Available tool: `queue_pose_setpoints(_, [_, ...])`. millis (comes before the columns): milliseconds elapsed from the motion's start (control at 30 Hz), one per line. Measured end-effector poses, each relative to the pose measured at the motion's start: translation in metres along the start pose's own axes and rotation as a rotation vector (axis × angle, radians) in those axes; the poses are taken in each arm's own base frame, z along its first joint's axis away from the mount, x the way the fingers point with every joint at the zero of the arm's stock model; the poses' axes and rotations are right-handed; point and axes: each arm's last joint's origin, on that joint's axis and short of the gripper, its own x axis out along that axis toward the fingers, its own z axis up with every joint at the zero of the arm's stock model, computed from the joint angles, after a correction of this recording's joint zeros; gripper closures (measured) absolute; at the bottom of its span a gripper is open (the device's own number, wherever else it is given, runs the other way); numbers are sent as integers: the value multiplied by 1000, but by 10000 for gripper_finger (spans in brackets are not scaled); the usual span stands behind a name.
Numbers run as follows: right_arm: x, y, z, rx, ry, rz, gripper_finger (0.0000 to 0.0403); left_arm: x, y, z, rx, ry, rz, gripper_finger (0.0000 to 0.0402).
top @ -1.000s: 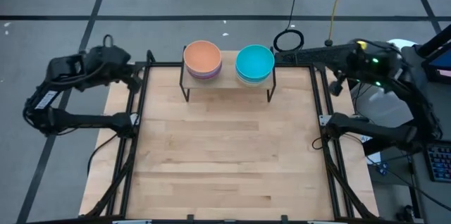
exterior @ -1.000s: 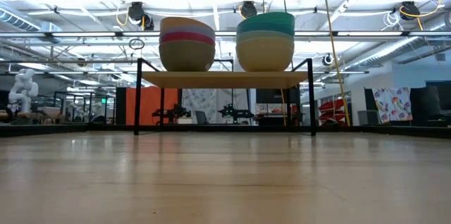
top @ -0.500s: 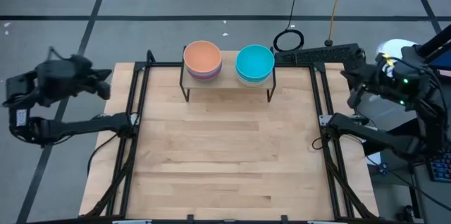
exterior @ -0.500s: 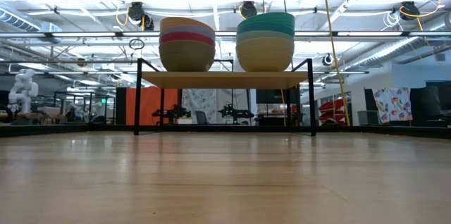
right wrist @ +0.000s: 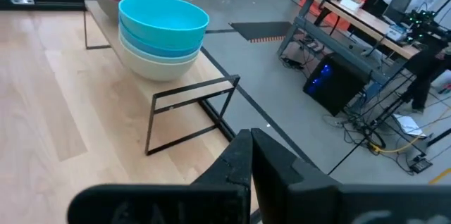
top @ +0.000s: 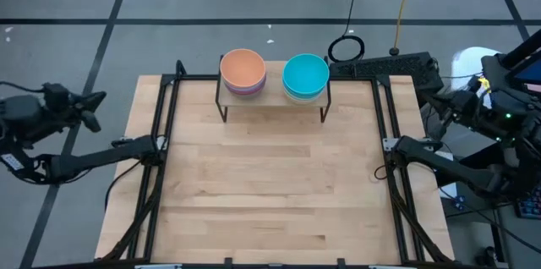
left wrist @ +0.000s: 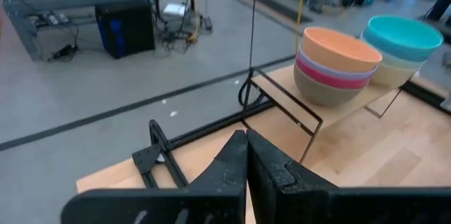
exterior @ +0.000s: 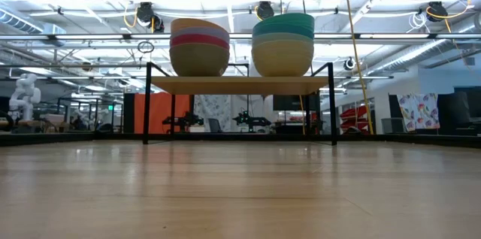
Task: Place and stack bowls onto a shelf
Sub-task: Return to Home Position
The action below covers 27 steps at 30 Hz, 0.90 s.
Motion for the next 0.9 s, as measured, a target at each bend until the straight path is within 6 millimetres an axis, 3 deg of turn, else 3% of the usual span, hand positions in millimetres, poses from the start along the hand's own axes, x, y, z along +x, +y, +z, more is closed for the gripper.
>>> queue_pose_setpoints(333, [-10,6,-19,30,-64,38,403,-28,20,-28,-37,-117,-30,398])
queue_pose_setpoints(567, [17,17,-40,29,-74,63,403,-42,23,-55,-40,-179,-22,398])
queue_pose_setpoints(733, [37,24,-52,27,-136,107,403,-45,20,-87,-54,-203,-18,397])
queue_pose_setpoints(900, [55,29,-57,20,-209,131,403,-41,8,-88,8,-194,-25,398])
